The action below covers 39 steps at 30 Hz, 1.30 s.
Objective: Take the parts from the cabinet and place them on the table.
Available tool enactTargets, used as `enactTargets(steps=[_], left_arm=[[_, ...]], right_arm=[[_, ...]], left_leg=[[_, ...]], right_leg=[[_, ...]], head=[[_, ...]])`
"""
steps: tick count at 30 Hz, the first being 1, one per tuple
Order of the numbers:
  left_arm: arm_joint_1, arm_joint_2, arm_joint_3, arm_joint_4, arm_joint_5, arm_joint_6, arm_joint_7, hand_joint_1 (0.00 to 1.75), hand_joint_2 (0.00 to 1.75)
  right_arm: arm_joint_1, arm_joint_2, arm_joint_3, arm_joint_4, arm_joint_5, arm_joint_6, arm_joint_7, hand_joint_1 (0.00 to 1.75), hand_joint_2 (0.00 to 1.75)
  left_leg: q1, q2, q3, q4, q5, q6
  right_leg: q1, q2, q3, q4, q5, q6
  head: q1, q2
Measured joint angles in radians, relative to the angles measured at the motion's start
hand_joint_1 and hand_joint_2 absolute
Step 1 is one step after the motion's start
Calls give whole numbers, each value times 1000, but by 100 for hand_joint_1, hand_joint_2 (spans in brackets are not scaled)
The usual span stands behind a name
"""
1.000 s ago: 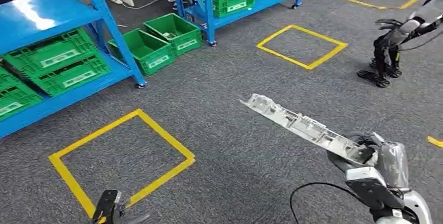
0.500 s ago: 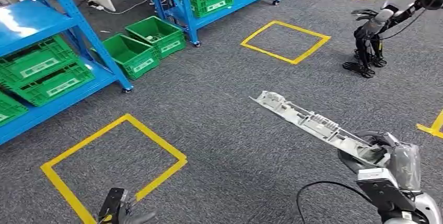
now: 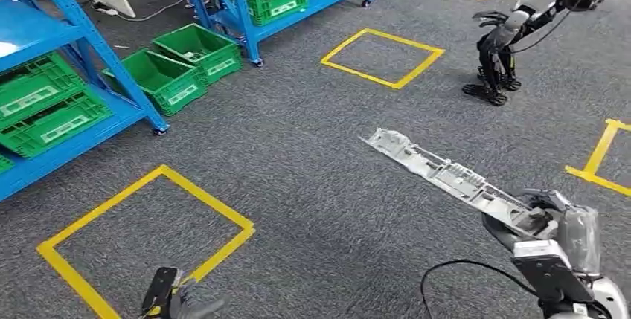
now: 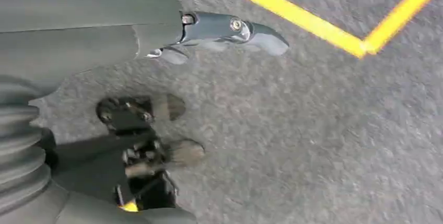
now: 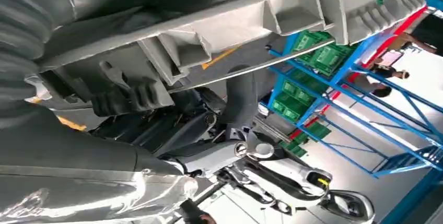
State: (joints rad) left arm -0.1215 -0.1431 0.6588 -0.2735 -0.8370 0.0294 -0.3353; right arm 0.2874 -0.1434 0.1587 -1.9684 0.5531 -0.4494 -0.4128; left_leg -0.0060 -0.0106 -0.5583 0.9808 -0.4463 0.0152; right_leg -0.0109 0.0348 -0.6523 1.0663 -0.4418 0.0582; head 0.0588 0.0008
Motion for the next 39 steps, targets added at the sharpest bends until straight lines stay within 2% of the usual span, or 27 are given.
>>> enactTargets(steps=[1, 3, 4, 6, 8, 9, 10, 11, 13, 15, 18, 19, 20, 21, 23, 24, 25, 26, 29, 30, 31, 32, 34, 35, 36, 38, 39], left_arm=[[1, 0, -2, 0, 0, 0, 0, 0, 175], [5, -1, -3, 0, 1, 0, -2, 0, 175], [6, -3, -3, 0, 3, -2, -3, 0, 175], [2, -6, -4, 0, 11, -3, -8, 0, 175], [-4, -8, -7, -1, 15, -4, -11, 0, 175], [-6, -5, -10, -4, 19, -3, -11, 0, 175], [-7, -6, -11, -5, 20, -3, -11, 0, 175], [-7, -6, -13, -6, 20, -4, -13, 0, 175], [-7, -5, -18, -7, 20, -4, -13, 0, 175], [-8, -6, -20, -8, 21, -4, -13, 0, 175], [-5, -7, -21, -8, 32, -3, -12, 0, 175], [-2, -8, -22, -8, 35, -3, -10, 0, 175], [1, -8, -23, -8, 40, -3, -10, 0, 175], [2, -8, -24, -8, 42, -3, -10, 0, 175], [3, -8, -27, -8, 46, 0, -10, 0, 175], [4, -8, -28, -8, 50, 0, -10, 0, 175], [5, -7, -28, -8, 53, 1, -10, 0, 175], [6, -7, -29, -8, 54, 1, -7, 0, 175], [6, -9, -31, -8, 56, 1, -6, 0, 175], [5, -9, -31, -9, 58, 1, -6, 0, 175], [5, -11, -33, -9, 59, 1, -6, 0, 175], [8, -11, -35, -9, 59, 1, -6, 0, 175], [13, -11, -37, -9, 59, 1, -6, 0, 175], [14, -11, -38, -9, 59, 1, -6, 0, 175], [14, -11, -39, -9, 59, 1, -6, 0, 175], [14, -12, -44, -9, 59, 1, -6, 0, 175], [14, -12, -45, -9, 59, 1, -6, 0, 175]], right_arm=[[-2, 0, -1, 0, -3, 0, -1, 175, 175], [-3, 6, -2, 0, -6, 0, -2, 175, 175], [-3, 8, -2, 0, -6, 0, -2, 175, 175], [-7, 10, -3, 0, -6, 0, -3, 175, 175], [-16, 14, -3, 0, -6, 0, -7, 175, 175], [-20, 16, -3, 1, -7, 0, -8, 175, 175], [-22, 18, -3, 0, -7, 0, -9, 175, 175], [-22, 19, -3, 0, -7, 0, -8, 175, 175], [-22, 21, -3, 0, -6, 0, -8, 175, 175], [-24, 22, -4, 0, -10, 0, -10, 175, 175], [-28, 26, -4, 0, -21, 2, -13, 175, 175], [-28, 27, -4, 0, -23, 2, -13, 175, 175], [-28, 29, -4, 1, -26, 3, -14, 175, 175], [-28, 30, -4, 1, -28, 3, -15, 175, 175], [-28, 31, -4, 1, -29, 3, -18, 175, 175], [-28, 32, -4, 1, -29, 3, -18, 175, 175], [-32, 32, -4, 1, -30, 4, -19, 175, 175], [-33, 33, -4, 1, -30, 5, -20, 175, 175], [-31, 34, -6, 1, -35, 5, -21, 175, 175], [-28, 34, -8, 1, -37, 5, -23, 175, 175], [-33, 34, -8, 1, -38, 6, -24, 175, 175], [-37, 35, -8, 1, -40, 6, -26, 175, 175], [-38, 35, -9, 2, -41, 7, -26, 175, 175], [-38, 36, -10, 4, -41, 7, -26, 175, 175], [-38, 36, -11, 6, -41, 7, -26, 175, 175], [-38, 36, -12, 6, -41, 7, -26, 175, 175], [-39, 36, -12, 6, -41, 7, -26, 175, 175]], left_leg=[[0, 2, -1, 0, 0, 2], [-1, 13, -1, 1, 0, 3], [-1, 19, -1, 1, 0, 3], [0, 28, 0, 2, -1, 2], [4, 35, 3, 8, -6, -8], [-4, 38, 1, 13, -11, -17], [-7, 39, -1, 20, -14, -22], [-9, 40, -1, 18, -11, -24], [-7, 48, 0, 13, -9, -29], [-3, 34, -8, 32, -35, -43], [-3, 22, -120, 267, -151, -45], [-3, 21, -152, 327, -166, -43], [-3, 21, -159, 334, -154, -40], [-3, 19, -146, 303, -123, -37], [-3, -5, -69, 148, -32, -26], [-1, -54, -31, 73, -2, -20], [3, -84, -13, 30, -10, -13], [2, -74, -12, 23, -14, -24], [2, -42, -9, 9, -4, -9], [4, -28, -4, 3, 1, -4], [4, -19, -3, 1, 0, 2], [2, -5, -2, 2, -1, 3], [0, 23, -3, 3, -2, 6], [0, 37, -2, 3, -3, 6], [0, 49, -1, 3, -4, 5], [0, 71, 6, 3, -10, -1], [-1, 80, 11, 6, -15, -7]], right_leg=[[-1, -11, -21, 47, -31, 3], [-3, -24, -98, 218, -107, 13], [-3, -25, -117, 263, -118, 16], [-7, -28, -84, 206, -71, 21], [-13, -51, 15, 31, 5, 28], [-9, -75, 43, -21, -8, 34], [-12, -56, 46, -26, 1, 14], [-12, -51, 42, -24, 0, 3], [-8, -40, 35, -21, 1, -9], [-11, -31, 37, -25, 5, -24], [-9, -10, 31, -26, 7, -34], [-8, -1, 30, -26, 8, -35], [-8, 11, 29, -26, 9, -35], [-8, 22, 29, -26, 9, -34], [-8, 47, 30, -26, 12, -30], [-13, 56, 29, -26, 14, -27], [-6, 68, 23, -20, 15, -22], [-11, 80, 16, -22, 20, -16], [-16, 114, 9, -40, 34, 8], [-13, 60, 0, -24, 24, 7], [-9, 11, -20, 17, -6, 11], [-9, -12, -57, 94, -47, 16], [-10, -26, -128, 243, -108, 22], [-10, -28, -137, 267, -107, 25], [-10, -29, -120, 240, -85, 26], [-10, -49, -26, 75, -9, 25], [-10, -92, 30, -13, 19, 26]], head=[[2, 0], [1, 0], [2, 0], [2, 0], [1, 0], [2, 0], [2, 0], [-2, 0], [-3, 0], [-6, 0], [-7, 0], [-7, 0], [-7, 0], [-8, 0], [-8, 0], [-7, 0], [-7, 0], [-7, 0], [-6, 0], [-5, 0], [0, 0], [-1, 0], [-1, 0], [-2, 0], [-1, 0], [-1, 0], [-1, 0]])
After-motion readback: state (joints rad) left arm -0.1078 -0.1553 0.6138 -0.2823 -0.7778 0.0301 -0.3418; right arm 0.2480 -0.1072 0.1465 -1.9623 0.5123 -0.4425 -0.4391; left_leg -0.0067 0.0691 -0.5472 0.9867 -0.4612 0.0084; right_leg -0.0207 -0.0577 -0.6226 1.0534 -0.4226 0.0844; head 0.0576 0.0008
